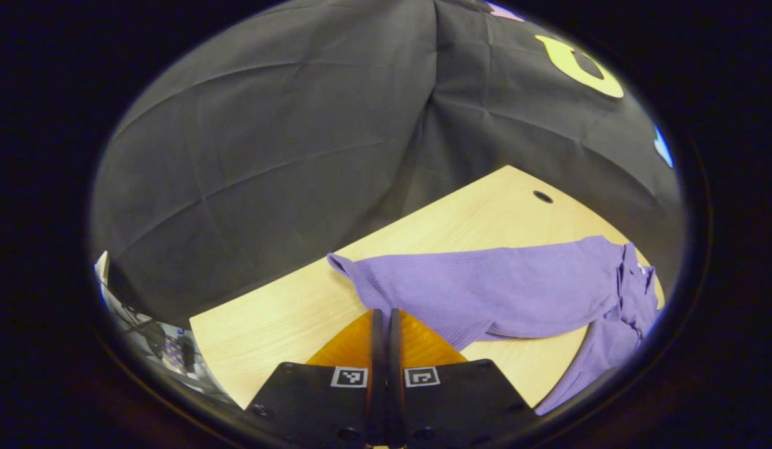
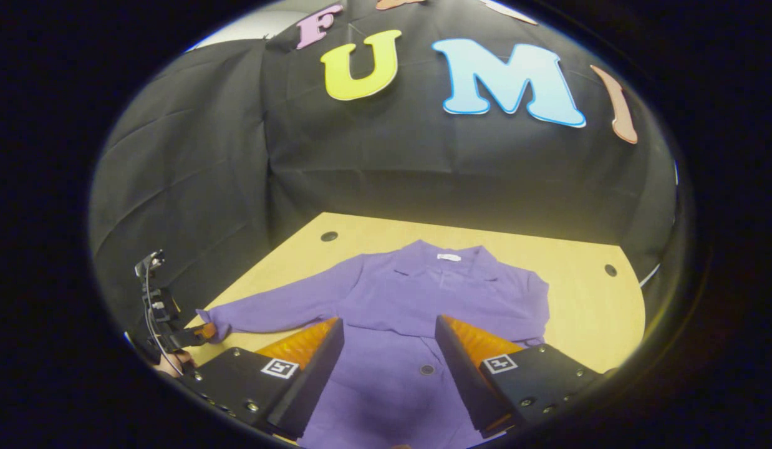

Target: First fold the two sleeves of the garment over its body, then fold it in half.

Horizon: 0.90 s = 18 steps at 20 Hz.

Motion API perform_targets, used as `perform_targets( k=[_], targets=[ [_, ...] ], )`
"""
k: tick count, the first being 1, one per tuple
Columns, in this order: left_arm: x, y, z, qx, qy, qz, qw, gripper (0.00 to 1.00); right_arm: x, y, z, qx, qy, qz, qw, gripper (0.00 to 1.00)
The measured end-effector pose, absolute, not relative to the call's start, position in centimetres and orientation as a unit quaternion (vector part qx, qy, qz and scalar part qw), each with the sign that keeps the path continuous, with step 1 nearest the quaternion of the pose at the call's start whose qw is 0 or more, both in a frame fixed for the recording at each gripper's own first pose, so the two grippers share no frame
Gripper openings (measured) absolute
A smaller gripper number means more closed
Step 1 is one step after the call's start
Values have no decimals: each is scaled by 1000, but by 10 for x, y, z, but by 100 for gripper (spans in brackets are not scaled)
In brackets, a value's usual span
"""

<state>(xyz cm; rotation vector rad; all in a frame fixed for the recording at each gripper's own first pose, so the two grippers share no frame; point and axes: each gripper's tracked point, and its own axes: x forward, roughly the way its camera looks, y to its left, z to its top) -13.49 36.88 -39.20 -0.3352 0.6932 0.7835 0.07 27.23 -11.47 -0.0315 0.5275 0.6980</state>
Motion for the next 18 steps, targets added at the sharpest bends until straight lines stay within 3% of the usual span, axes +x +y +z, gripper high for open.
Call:
perform_targets(
  k=[1,4,5,9,10,18],
  targets=[
    [-134,367,-390,-178,324,371,852,7,2,267,-114,-15,255,333,908,92],
    [-132,368,-379,-214,301,367,854,7,4,251,-115,-14,254,319,913,92],
    [-131,367,-373,-224,296,362,855,7,4,246,-117,-13,255,314,915,87],
    [-114,363,-347,-239,269,343,868,7,7,228,-123,-2,262,298,918,87],
    [-109,358,-340,-236,263,340,872,7,8,224,-125,1,264,295,918,92],
    [-45,291,-287,-242,243,263,902,7,15,191,-137,24,268,275,923,92]
  ],
)
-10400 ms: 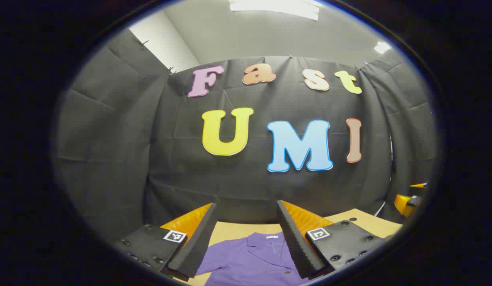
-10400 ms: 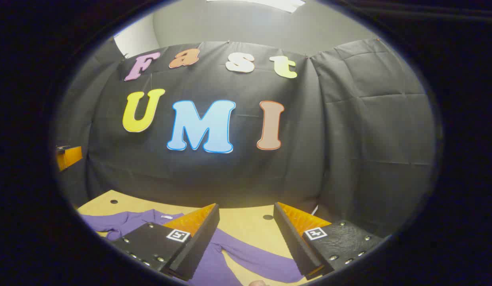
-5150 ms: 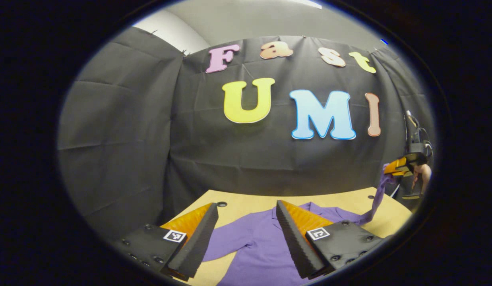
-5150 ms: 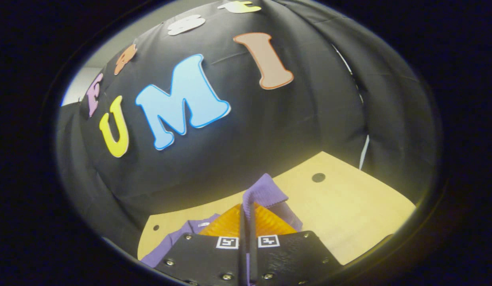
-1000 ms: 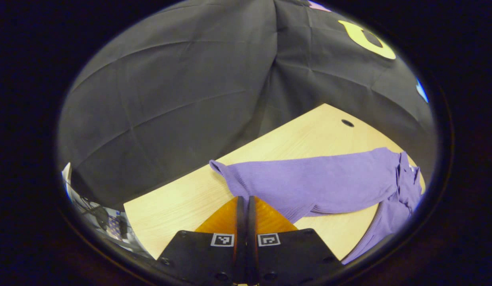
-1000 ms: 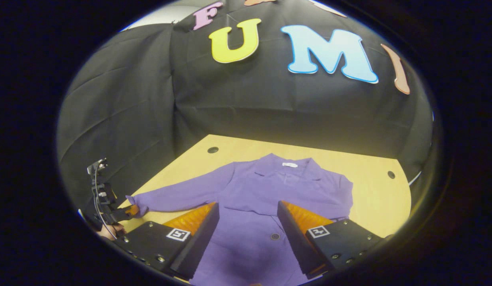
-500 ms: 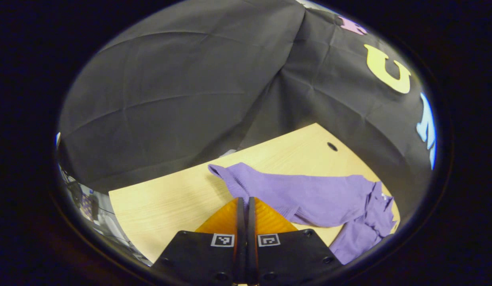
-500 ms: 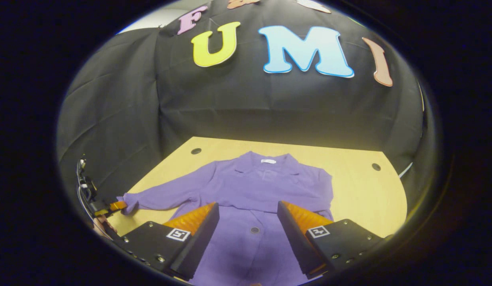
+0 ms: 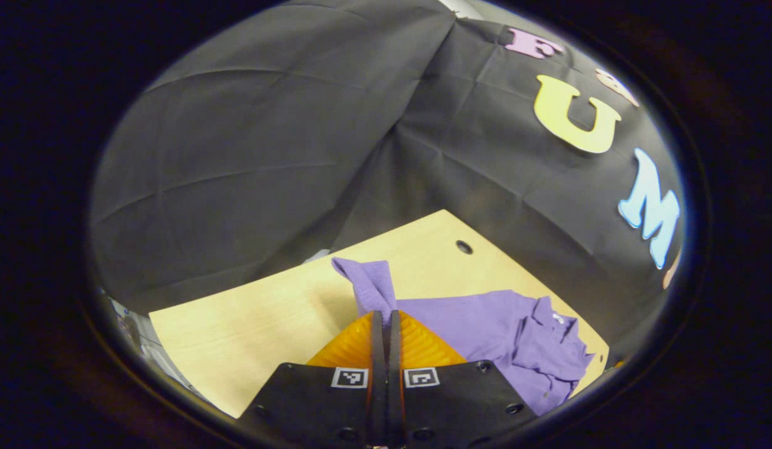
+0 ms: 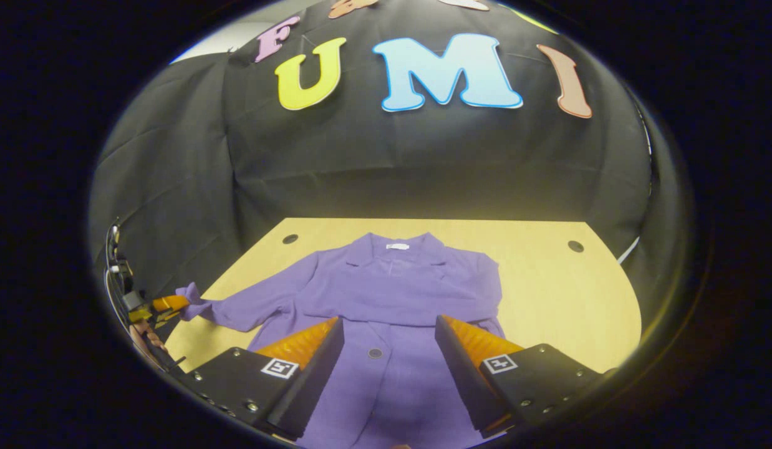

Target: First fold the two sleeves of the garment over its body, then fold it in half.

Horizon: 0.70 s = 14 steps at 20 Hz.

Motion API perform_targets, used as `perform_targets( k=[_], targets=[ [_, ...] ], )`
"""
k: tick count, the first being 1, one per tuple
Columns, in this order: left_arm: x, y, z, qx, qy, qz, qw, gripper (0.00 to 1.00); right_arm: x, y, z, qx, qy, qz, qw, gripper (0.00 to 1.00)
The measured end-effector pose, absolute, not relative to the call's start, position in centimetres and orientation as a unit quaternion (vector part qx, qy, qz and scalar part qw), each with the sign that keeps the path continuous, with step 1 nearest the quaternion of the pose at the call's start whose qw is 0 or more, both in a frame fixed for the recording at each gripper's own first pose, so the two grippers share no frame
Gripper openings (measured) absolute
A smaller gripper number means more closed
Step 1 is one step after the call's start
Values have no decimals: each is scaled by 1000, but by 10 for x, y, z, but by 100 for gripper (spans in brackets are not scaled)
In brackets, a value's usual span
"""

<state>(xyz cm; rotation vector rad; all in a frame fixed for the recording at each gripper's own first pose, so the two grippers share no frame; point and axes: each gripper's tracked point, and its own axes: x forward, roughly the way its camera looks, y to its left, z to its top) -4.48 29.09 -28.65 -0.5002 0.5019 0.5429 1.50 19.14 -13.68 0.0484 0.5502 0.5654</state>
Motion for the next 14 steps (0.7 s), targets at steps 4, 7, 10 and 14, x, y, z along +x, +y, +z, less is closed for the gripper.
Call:
perform_targets(
  k=[4,7,10,14],
  targets=[
    [4,233,-254,-250,229,203,918,7,20,170,-140,32,268,266,926,92],
    [36,179,-241,-239,228,154,931,7,25,151,-141,31,264,256,930,92],
    [64,119,-230,-233,232,106,938,7,28,133,-144,28,259,248,933,92],
    [97,39,-223,-229,238,39,943,7,29,110,-150,33,263,240,934,92]
  ],
)
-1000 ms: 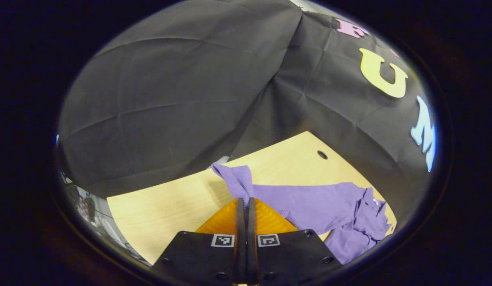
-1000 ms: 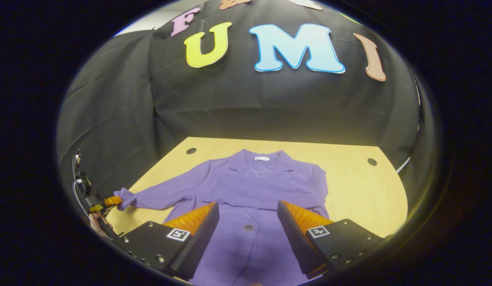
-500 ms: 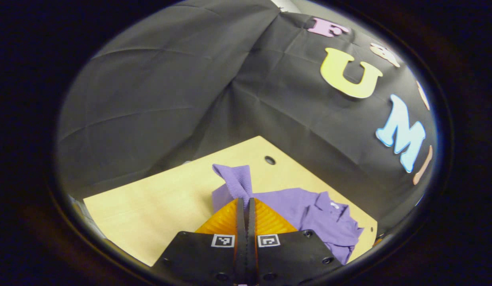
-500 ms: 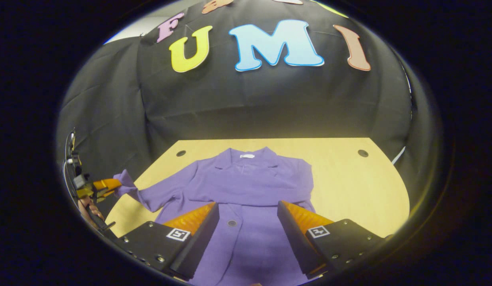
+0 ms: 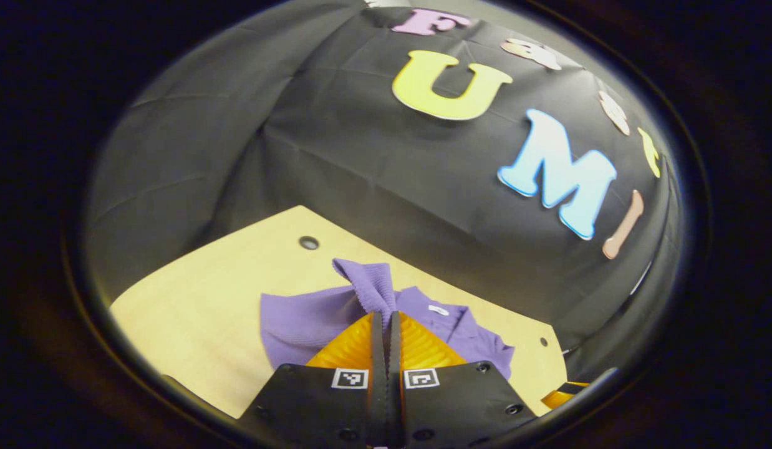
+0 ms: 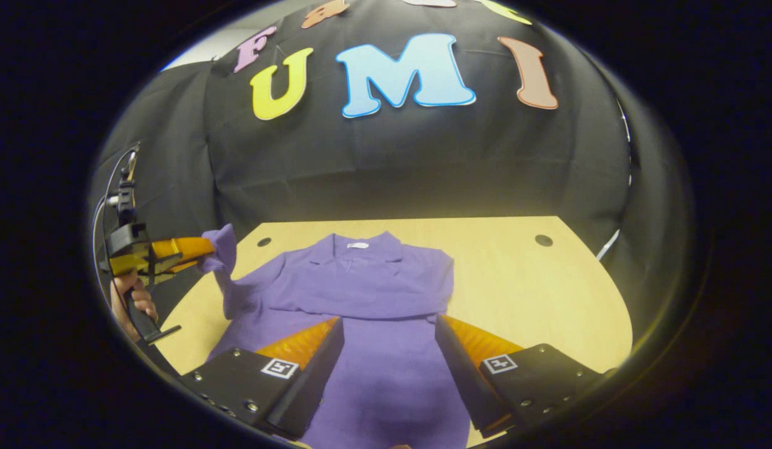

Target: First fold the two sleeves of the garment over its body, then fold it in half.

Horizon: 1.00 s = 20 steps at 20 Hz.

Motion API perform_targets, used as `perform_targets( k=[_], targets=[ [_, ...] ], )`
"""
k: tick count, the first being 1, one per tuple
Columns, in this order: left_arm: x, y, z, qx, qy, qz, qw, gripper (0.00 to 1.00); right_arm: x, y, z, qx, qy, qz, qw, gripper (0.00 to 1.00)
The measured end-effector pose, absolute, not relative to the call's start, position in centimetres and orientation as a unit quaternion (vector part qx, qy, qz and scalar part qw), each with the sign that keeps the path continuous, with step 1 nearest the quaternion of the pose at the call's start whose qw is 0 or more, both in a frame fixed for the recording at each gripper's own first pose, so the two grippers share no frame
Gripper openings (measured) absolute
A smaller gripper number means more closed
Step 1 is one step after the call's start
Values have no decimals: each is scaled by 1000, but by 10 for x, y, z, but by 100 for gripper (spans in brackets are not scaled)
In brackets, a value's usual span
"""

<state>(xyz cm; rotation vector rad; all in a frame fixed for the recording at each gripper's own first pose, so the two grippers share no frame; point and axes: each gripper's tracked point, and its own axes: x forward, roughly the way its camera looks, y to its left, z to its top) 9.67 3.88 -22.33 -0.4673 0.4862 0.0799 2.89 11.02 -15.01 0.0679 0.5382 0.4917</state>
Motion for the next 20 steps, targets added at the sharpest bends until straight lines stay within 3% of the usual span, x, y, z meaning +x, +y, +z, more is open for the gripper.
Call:
perform_targets(
  k=[8,10,11,20],
  targets=[
    [137,-102,-238,-195,251,-53,947,6,33,60,-159,35,267,224,937,92],
    [137,-123,-250,-183,263,-64,945,6,32,52,-163,35,268,222,937,87],
    [138,-129,-256,-175,269,-66,945,6,32,47,-164,35,269,222,937,92],
    [129,-179,-307,-99,329,-113,932,6,19,16,-179,45,280,195,939,87]
  ],
)
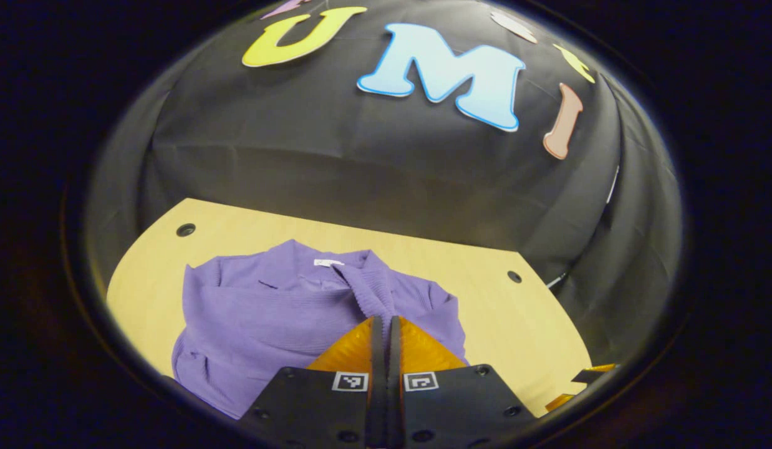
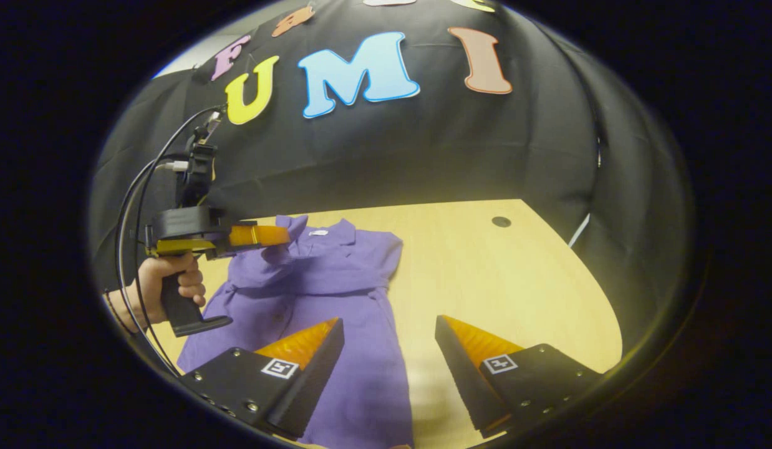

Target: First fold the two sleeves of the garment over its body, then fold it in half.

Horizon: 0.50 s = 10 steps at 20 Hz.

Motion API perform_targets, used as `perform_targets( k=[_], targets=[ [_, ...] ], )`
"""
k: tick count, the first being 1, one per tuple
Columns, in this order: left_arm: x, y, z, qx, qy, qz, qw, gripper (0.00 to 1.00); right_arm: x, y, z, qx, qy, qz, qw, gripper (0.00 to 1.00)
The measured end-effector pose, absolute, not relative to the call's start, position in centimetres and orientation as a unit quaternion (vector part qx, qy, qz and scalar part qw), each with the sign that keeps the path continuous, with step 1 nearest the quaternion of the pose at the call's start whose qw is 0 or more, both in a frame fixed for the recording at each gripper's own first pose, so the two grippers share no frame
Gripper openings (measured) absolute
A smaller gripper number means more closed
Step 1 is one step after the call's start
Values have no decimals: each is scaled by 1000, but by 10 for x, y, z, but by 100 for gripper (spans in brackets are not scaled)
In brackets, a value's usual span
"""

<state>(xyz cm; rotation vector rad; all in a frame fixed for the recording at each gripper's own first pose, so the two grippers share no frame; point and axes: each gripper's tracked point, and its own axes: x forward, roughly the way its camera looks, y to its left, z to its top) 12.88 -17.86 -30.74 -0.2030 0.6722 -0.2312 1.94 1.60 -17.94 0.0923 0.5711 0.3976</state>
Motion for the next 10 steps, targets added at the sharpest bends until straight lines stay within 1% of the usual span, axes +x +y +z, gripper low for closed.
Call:
perform_targets(
  k=[1,2,4,6,7,8,9,10],
  targets=[
    [128,-184,-311,-90,331,-120,932,6,18,13,-179,50,281,188,940,87],
    [127,-188,-315,-82,334,-128,930,6,18,14,-180,55,282,183,940,92],
    [127,-192,-323,-65,339,-136,929,7,16,13,-180,58,284,176,941,92],
    [122,-200,-326,-70,345,-148,924,14,14,12,-182,53,284,173,942,92],
    [121,-201,-325,-71,344,-152,924,20,15,11,-181,49,282,170,943,92],
    [119,-204,-324,-74,344,-161,922,14,14,11,-182,47,282,168,943,92],
    [117,-203,-322,-71,343,-162,923,32,13,11,-181,47,282,165,944,92],
    [115,-203,-321,-67,340,-165,923,47,12,11,-183,48,284,164,944,92]
  ],
)
